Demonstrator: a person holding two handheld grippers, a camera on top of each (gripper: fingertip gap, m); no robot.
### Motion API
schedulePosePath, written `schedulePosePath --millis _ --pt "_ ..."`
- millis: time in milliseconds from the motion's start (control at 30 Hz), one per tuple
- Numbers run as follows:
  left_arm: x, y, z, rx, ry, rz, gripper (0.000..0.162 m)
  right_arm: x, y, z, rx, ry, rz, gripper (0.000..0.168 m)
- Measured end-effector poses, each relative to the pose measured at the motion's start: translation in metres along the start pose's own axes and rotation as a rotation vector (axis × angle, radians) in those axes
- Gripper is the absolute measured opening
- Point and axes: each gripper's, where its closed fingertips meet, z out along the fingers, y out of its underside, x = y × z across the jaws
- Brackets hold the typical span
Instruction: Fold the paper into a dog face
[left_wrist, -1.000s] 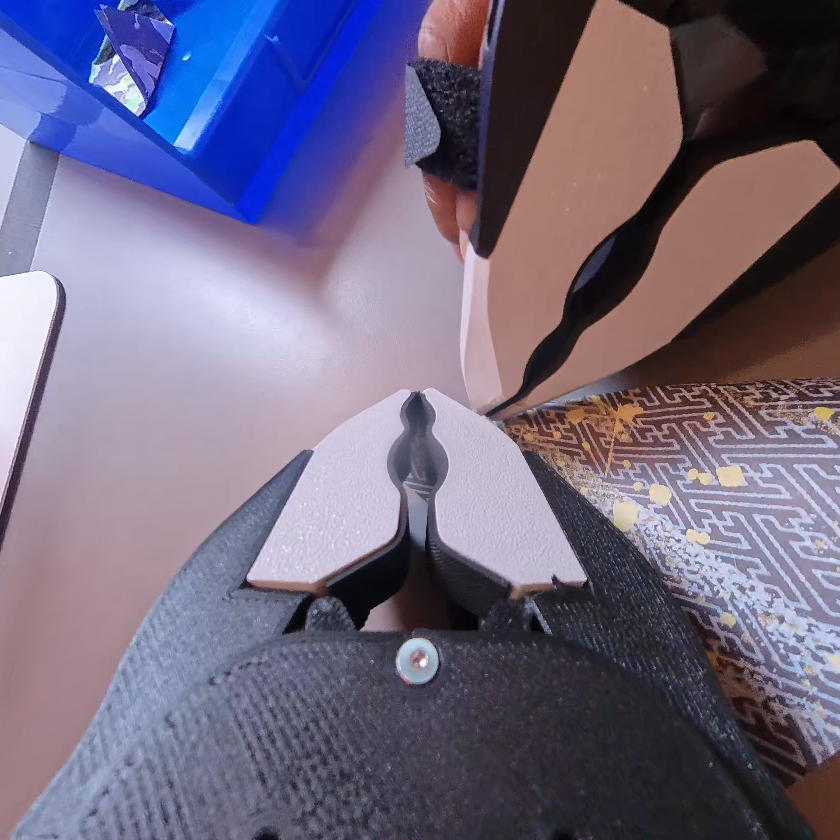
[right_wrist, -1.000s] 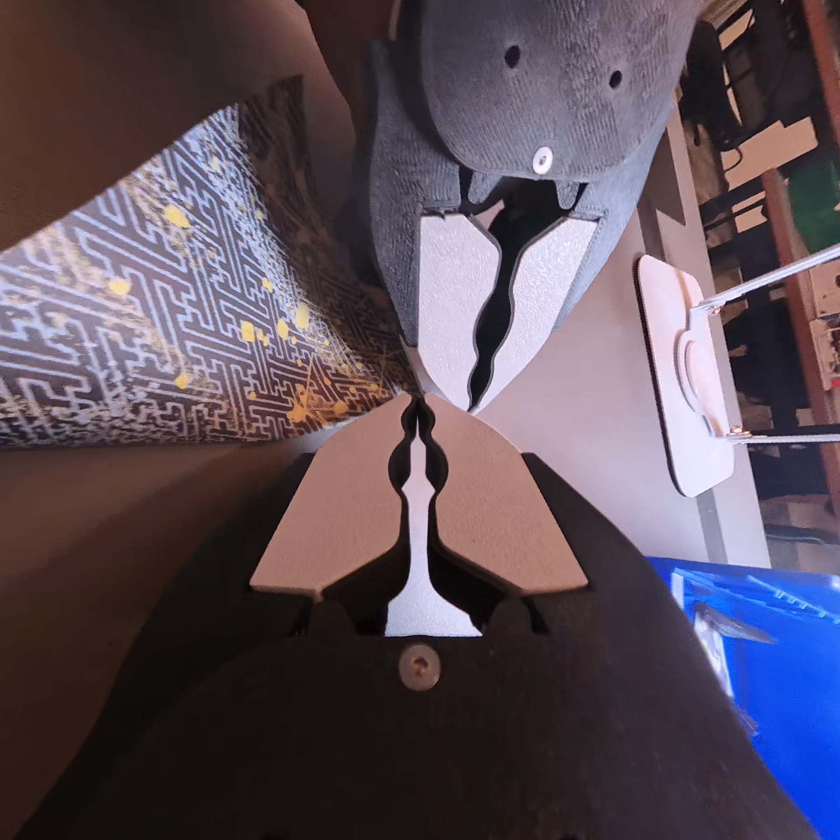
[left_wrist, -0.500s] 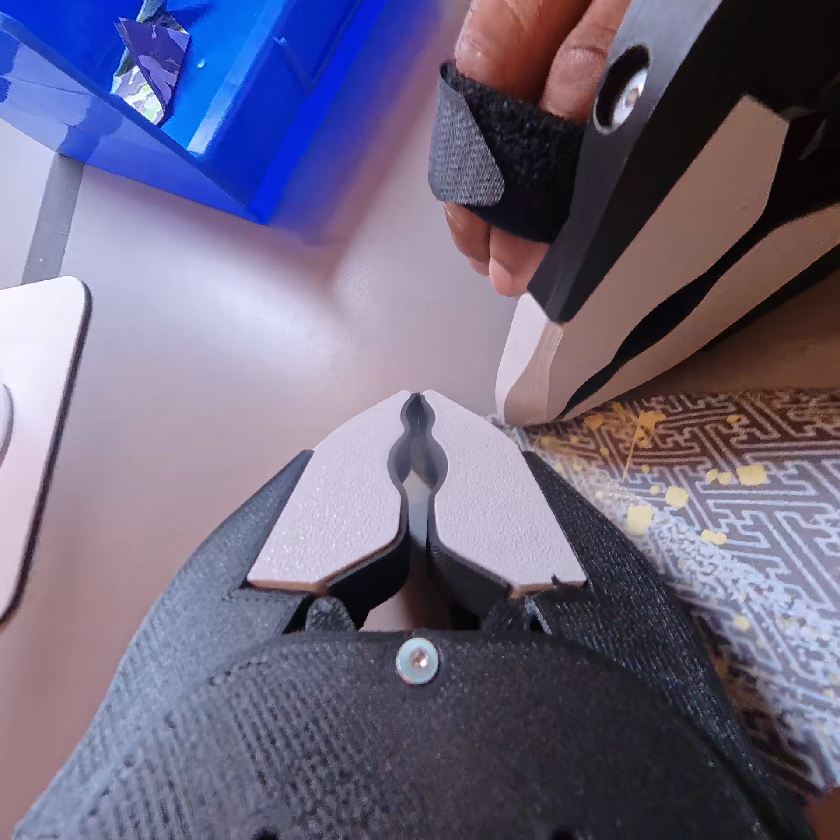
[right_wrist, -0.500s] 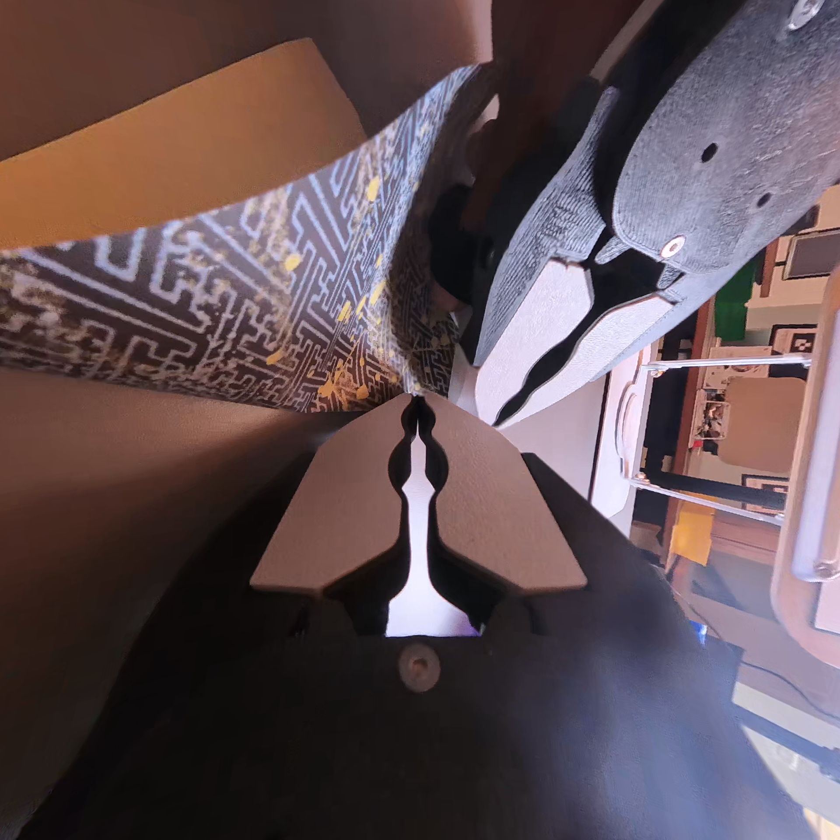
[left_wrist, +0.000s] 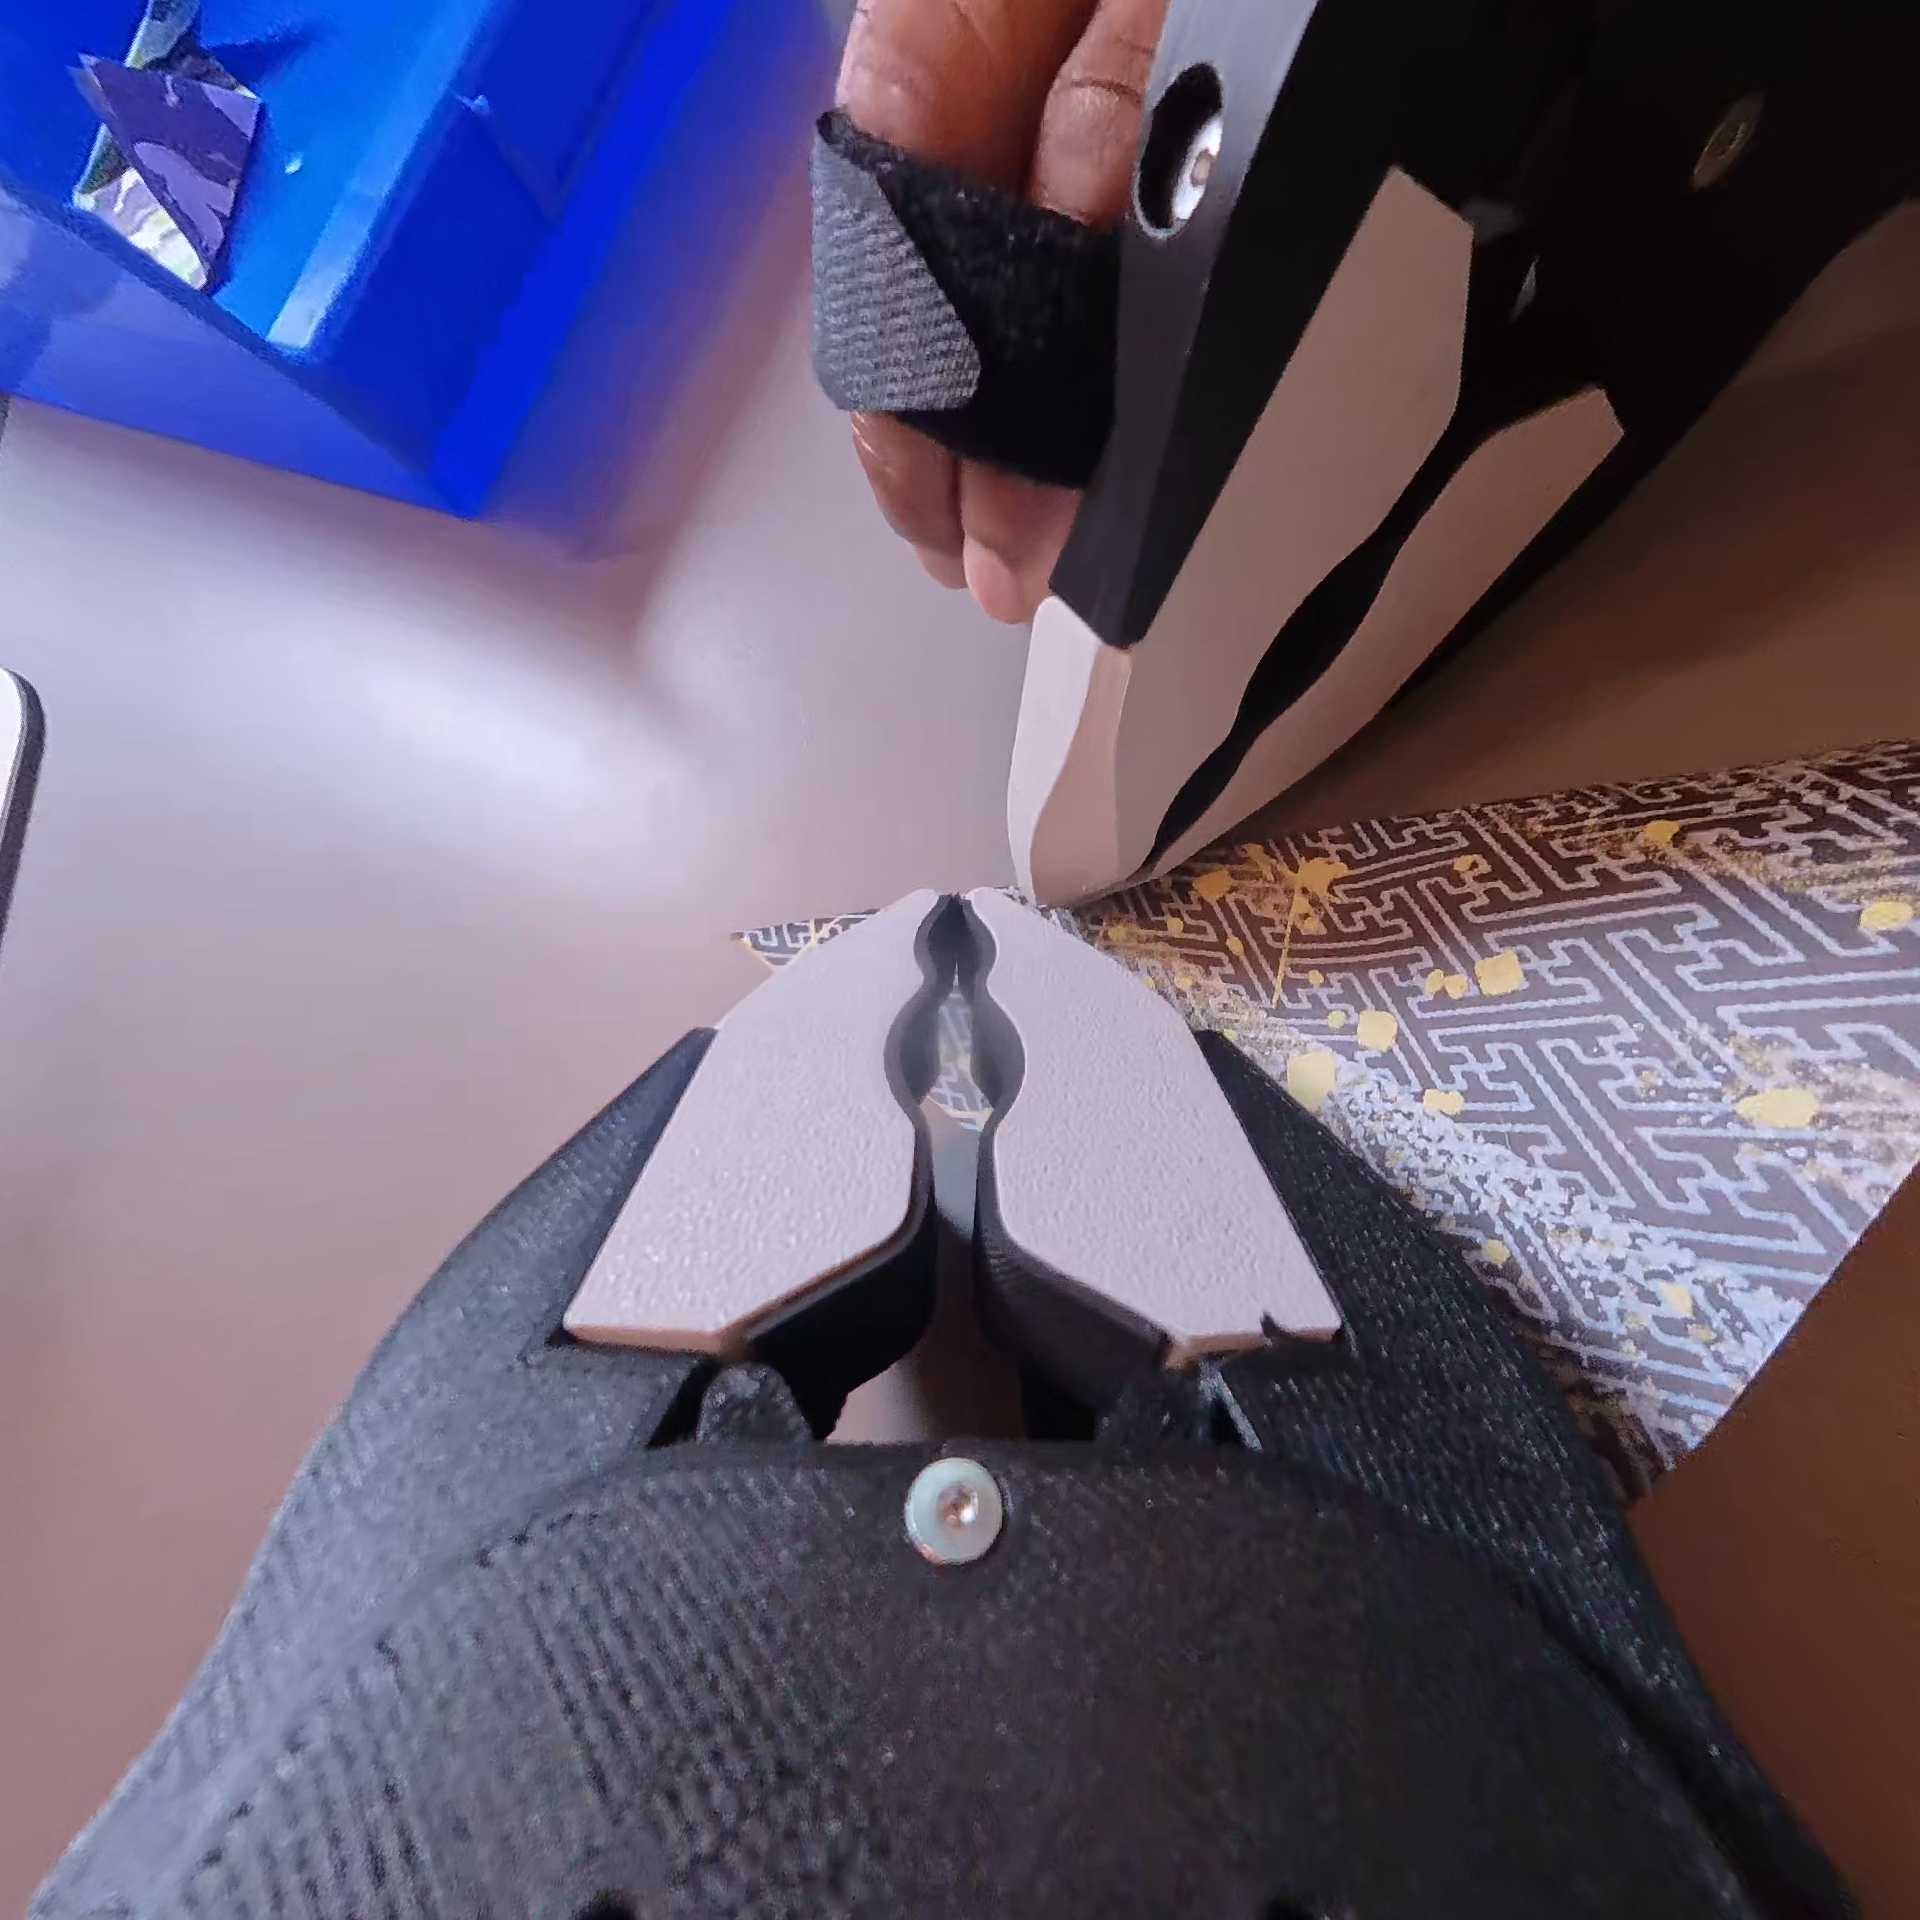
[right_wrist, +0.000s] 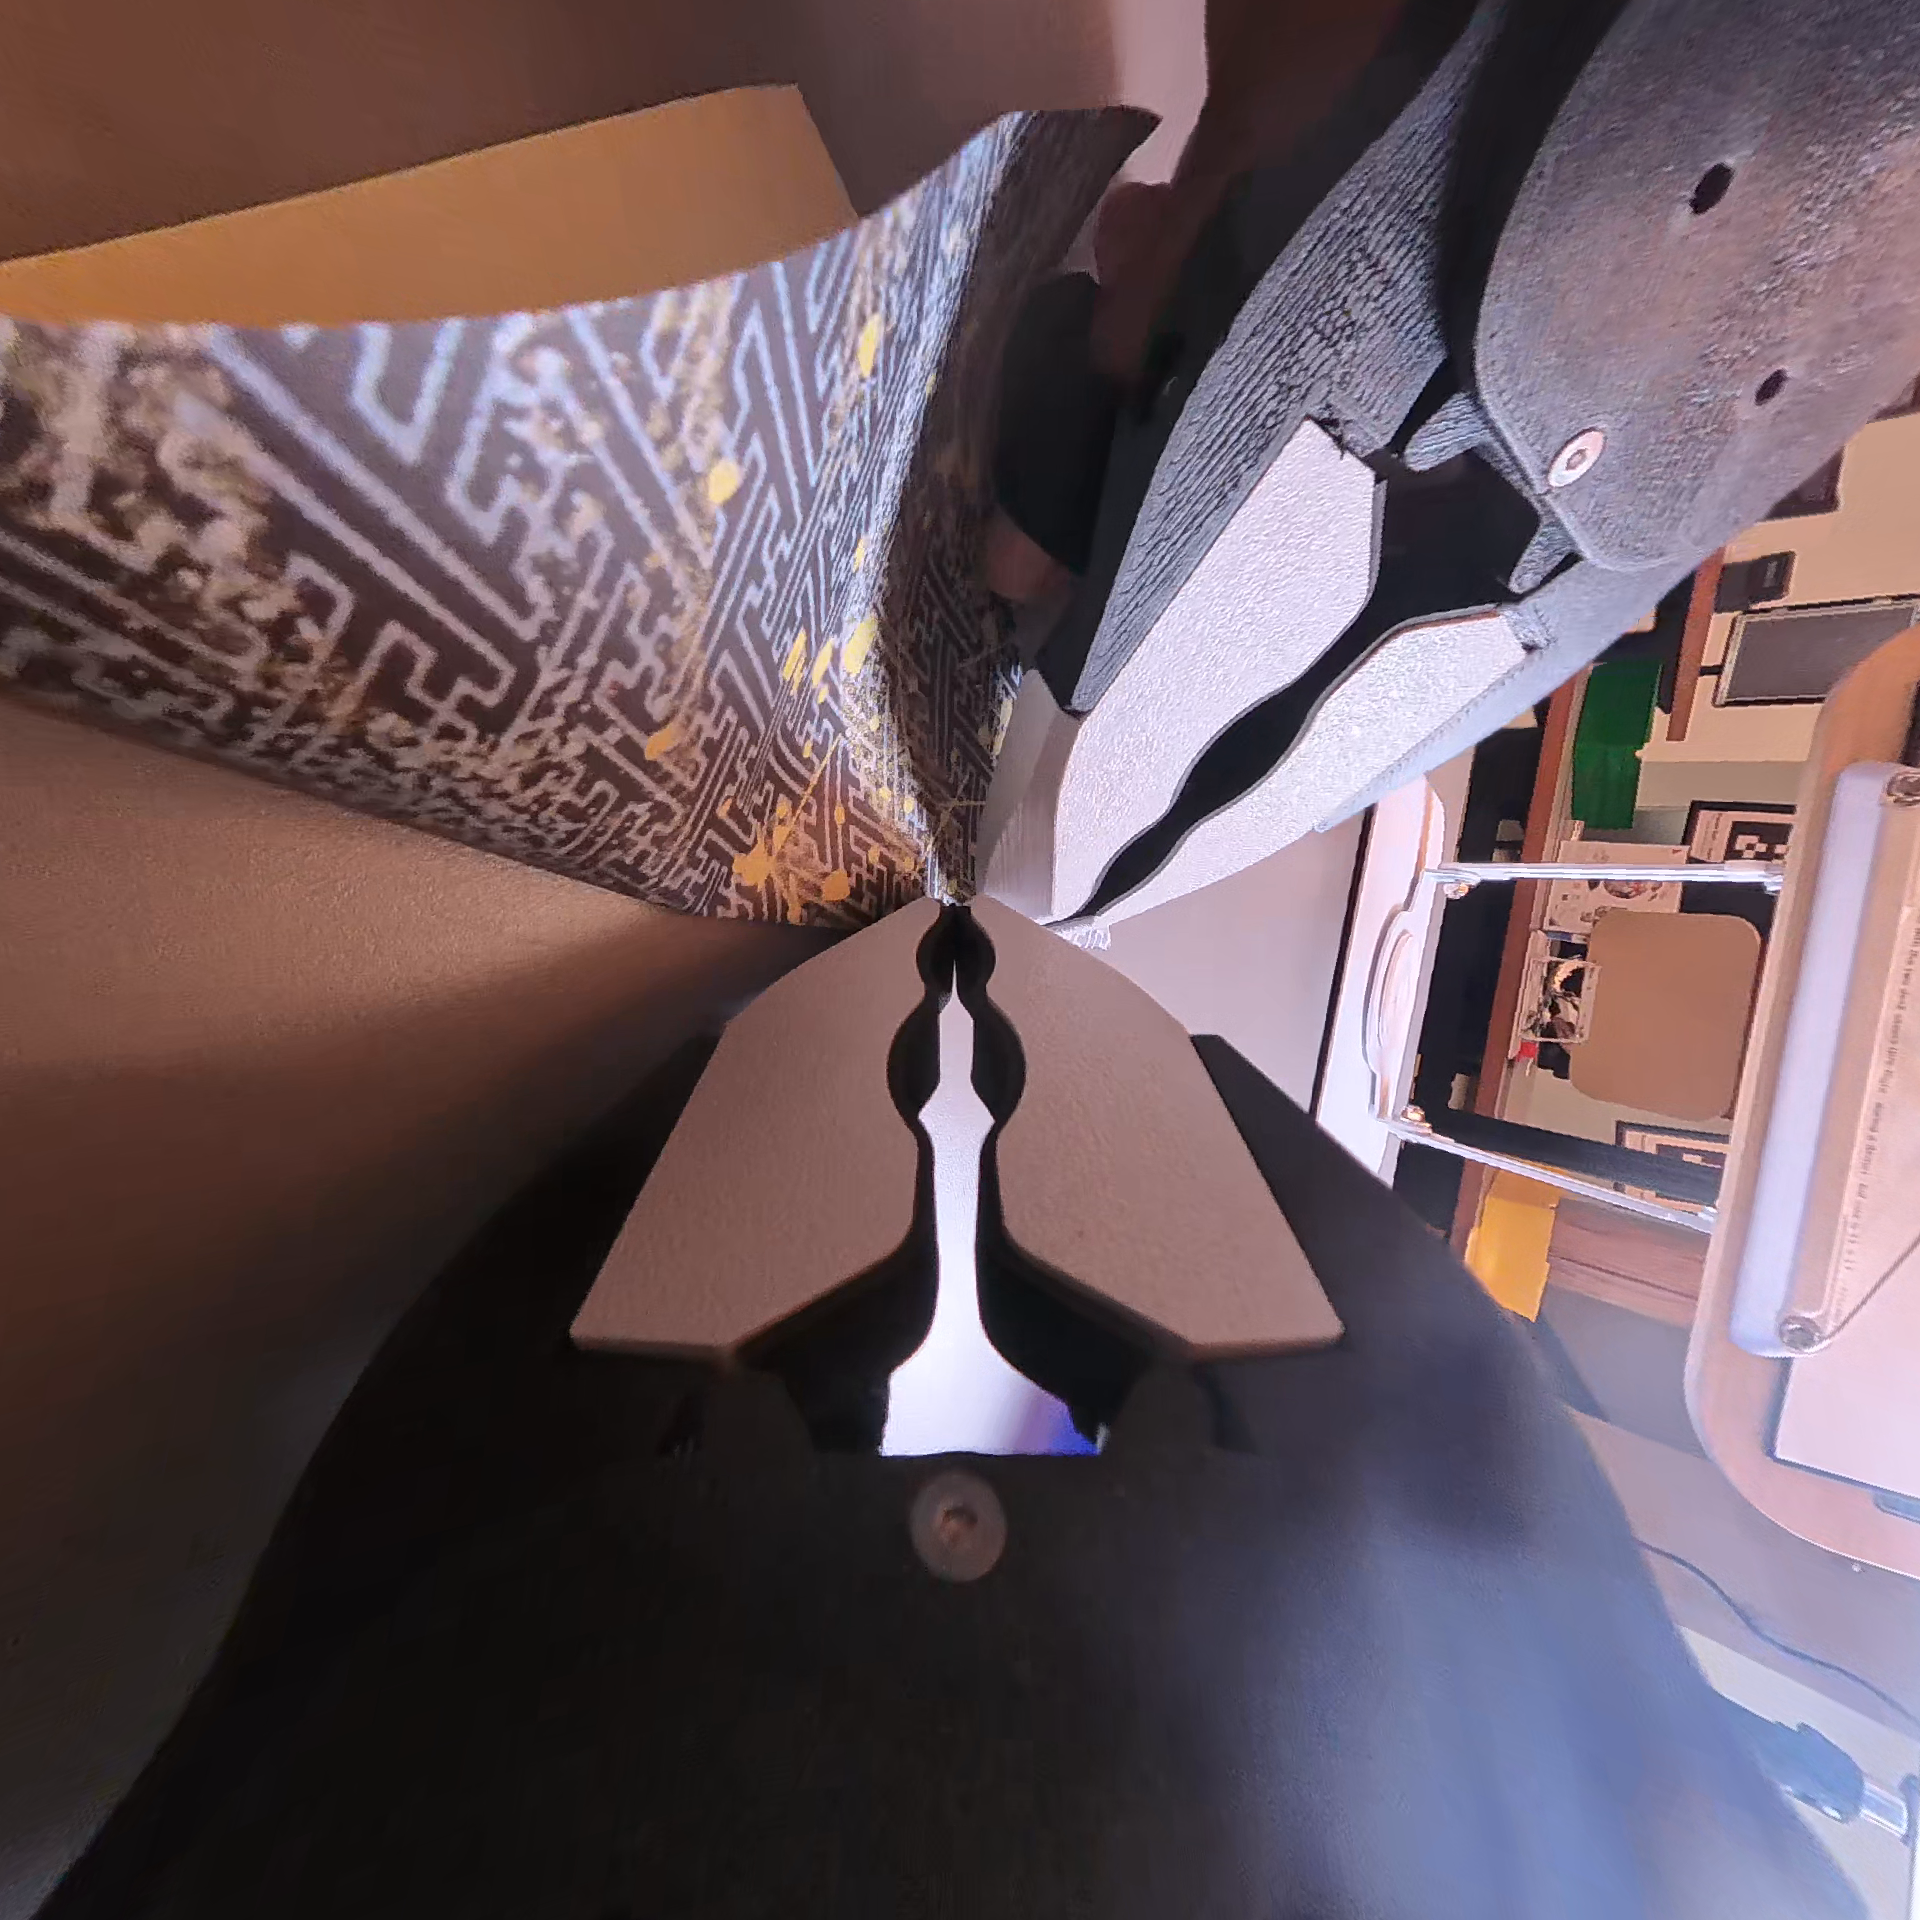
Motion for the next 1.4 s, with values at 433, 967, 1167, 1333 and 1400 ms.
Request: schedulePosePath --millis 433,967,1167,1333,1400 --pt "0.0 0.001 0.0 -0.057 -0.096 0.017 0.0 -0.018 -0.012 -0.017 0.01 -0.011 -0.098 0.0" --pt "0.0 0.001 0.0 -0.065 -0.112 0.002 0.001 -0.006 -0.027 -0.037 0.092 0.029 -0.062 0.0" --pt "0.0 0.001 -0.001 -0.065 -0.112 -0.002 0.0 -0.018 -0.025 -0.015 0.077 -0.009 -0.118 0.0" --pt "0.0 0.001 -0.001 -0.061 -0.104 -0.015 0.0 -0.024 -0.03 -0.017 0.073 -0.012 -0.232 0.0" --pt "0.0 0.002 -0.001 -0.061 -0.107 -0.015 0.001 -0.027 -0.033 -0.019 0.081 -0.015 -0.274 0.0"
